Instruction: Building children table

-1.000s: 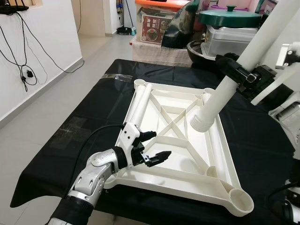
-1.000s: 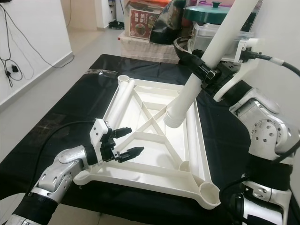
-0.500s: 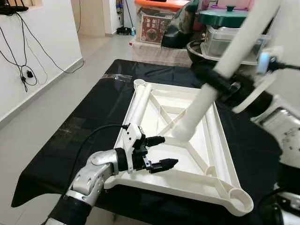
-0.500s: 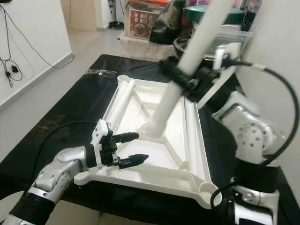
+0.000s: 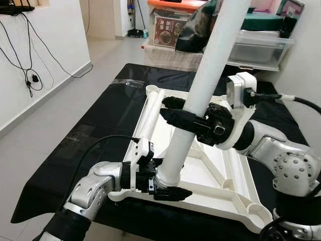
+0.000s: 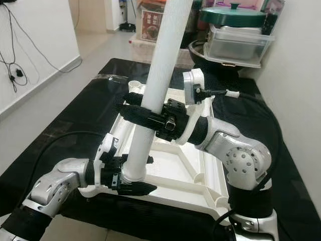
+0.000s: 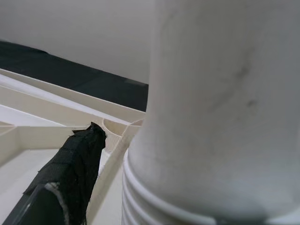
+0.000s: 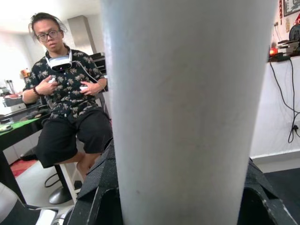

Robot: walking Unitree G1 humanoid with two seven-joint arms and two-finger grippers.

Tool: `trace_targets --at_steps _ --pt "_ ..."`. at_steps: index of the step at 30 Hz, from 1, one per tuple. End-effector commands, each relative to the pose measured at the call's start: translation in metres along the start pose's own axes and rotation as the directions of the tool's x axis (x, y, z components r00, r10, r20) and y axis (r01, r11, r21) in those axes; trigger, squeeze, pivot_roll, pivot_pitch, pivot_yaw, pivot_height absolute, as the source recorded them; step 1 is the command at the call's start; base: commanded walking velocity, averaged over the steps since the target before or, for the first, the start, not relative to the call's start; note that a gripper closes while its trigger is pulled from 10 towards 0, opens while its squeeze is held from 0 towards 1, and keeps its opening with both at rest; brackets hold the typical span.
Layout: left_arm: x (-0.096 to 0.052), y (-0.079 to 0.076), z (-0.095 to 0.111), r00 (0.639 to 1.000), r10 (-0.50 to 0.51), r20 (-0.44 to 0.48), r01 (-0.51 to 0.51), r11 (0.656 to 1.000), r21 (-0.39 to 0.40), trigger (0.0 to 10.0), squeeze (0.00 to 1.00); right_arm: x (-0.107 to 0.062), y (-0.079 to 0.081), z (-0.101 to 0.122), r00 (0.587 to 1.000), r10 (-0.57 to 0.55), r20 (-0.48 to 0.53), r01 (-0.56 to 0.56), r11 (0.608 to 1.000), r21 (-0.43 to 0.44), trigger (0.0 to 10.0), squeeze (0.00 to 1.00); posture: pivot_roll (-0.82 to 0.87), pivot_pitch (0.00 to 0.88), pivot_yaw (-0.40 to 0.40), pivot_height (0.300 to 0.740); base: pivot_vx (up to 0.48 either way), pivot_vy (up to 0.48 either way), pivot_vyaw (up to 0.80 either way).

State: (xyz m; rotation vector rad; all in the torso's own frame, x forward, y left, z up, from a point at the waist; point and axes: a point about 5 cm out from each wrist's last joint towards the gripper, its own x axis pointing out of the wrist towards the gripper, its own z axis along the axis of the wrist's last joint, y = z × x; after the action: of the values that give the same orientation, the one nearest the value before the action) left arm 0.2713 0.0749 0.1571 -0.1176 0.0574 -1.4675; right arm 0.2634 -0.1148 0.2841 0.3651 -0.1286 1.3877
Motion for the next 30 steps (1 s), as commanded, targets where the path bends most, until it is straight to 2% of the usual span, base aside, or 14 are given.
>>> trace_targets --at_steps 1,5,7,8,9,10,11,12,19,24,25,26,27,30 --pt "0.013 -0.009 0.011 0.996 -0.087 0.020 0.087 0.996 0.012 10.0 0.00 0.014 0.013 -0.008 0.991 0.131 0.014 -0.131 0.990 0.054 0.0 0.00 0.10 0.000 -0.080 0.740 0.000 0.000 0.00" --pt "0.014 -0.014 0.014 0.991 -0.130 0.035 0.130 0.991 0.001 10.0 0.00 0.014 0.014 -0.008 0.989 0.146 0.038 -0.148 0.986 0.072 0.0 0.00 0.10 0.000 -0.080 0.740 0.000 0.000 0.00" --pt "0.014 -0.016 0.016 0.988 -0.150 0.044 0.151 0.989 -0.002 9.6 0.00 0.015 0.015 -0.007 0.987 0.151 0.057 -0.156 0.984 0.084 0.0 0.00 0.10 0.000 -0.080 0.740 0.000 0.000 0.00" --pt "0.014 -0.017 0.018 0.985 -0.163 0.050 0.163 0.987 0.000 5.6 0.00 0.016 0.015 -0.007 0.984 0.157 0.080 -0.164 0.982 0.096 0.0 0.00 0.11 0.000 -0.079 0.740 0.000 0.000 0.00" --pt "0.014 -0.017 0.018 0.985 -0.163 0.050 0.163 0.987 0.000 5.6 0.00 0.016 0.015 -0.007 0.984 0.157 0.080 -0.164 0.982 0.096 0.0 0.00 0.11 0.000 -0.079 0.740 0.000 0.000 0.00" --pt "0.014 -0.018 0.019 0.984 -0.172 0.054 0.172 0.985 0.001 3.4 0.00 0.017 0.015 -0.006 0.982 0.160 0.098 -0.170 0.980 0.104 0.0 0.00 0.11 0.000 -0.079 0.740 0.000 0.000 0.00" --pt "0.014 -0.018 0.019 0.984 -0.172 0.054 0.172 0.985 0.001 3.4 0.00 0.017 0.015 -0.006 0.982 0.160 0.098 -0.170 0.980 0.104 0.0 0.00 0.11 0.000 -0.079 0.740 0.000 0.000 0.00" --pt "0.014 -0.018 0.019 0.982 -0.180 0.057 0.180 0.984 0.001 0.0 0.00 0.017 0.015 -0.006 0.981 0.161 0.109 -0.173 0.979 0.109 0.0 0.00 0.11 0.000 -0.081 0.740 0.000 0.000 0.00" --pt "0.009 -0.018 0.017 0.982 -0.181 0.052 0.182 0.983 -0.007 0.0 0.00 0.018 0.013 -0.005 0.978 0.156 0.139 -0.172 0.979 0.113 0.0 0.00 0.11 0.000 -0.083 0.740 0.000 0.000 0.00" --pt "0.006 -0.013 0.020 0.988 -0.144 0.051 0.144 0.990 0.012 0.0 0.00 0.018 0.009 -0.007 0.983 0.099 0.157 -0.115 0.989 0.098 0.0 0.00 0.11 0.000 -0.084 0.740 0.000 0.000 0.00" --pt "0.006 -0.011 0.020 0.990 -0.129 0.050 0.128 0.992 0.017 0.0 0.00 0.018 0.005 -0.008 0.987 0.044 0.157 -0.059 0.993 0.097 10.0 0.00 0.11 0.000 -0.084 0.740 0.000 0.000 0.00" --pt "0.006 -0.009 0.021 0.993 -0.112 0.049 0.111 0.994 0.020 9.7 0.00 0.017 0.003 -0.009 0.987 -0.003 0.164 -0.015 0.994 0.105 10.0 1.00 0.11 0.000 -0.080 0.740 0.000 0.000 0.00" --pt "0.006 -0.009 0.021 0.993 -0.112 0.049 0.111 0.994 0.020 9.7 0.00 0.017 0.003 -0.009 0.987 -0.003 0.164 -0.015 0.994 0.105 10.0 1.00 0.11 0.000 -0.080 0.740 0.000 0.000 0.00" --pt "0.005 -0.004 0.022 0.996 -0.077 0.041 0.076 0.996 0.036 10.0 0.00 0.012 -0.003 -0.014 0.982 -0.129 0.138 0.114 0.987 0.110 10.0 1.00 0.10 0.000 -0.079 0.740 0.000 0.000 0.00"
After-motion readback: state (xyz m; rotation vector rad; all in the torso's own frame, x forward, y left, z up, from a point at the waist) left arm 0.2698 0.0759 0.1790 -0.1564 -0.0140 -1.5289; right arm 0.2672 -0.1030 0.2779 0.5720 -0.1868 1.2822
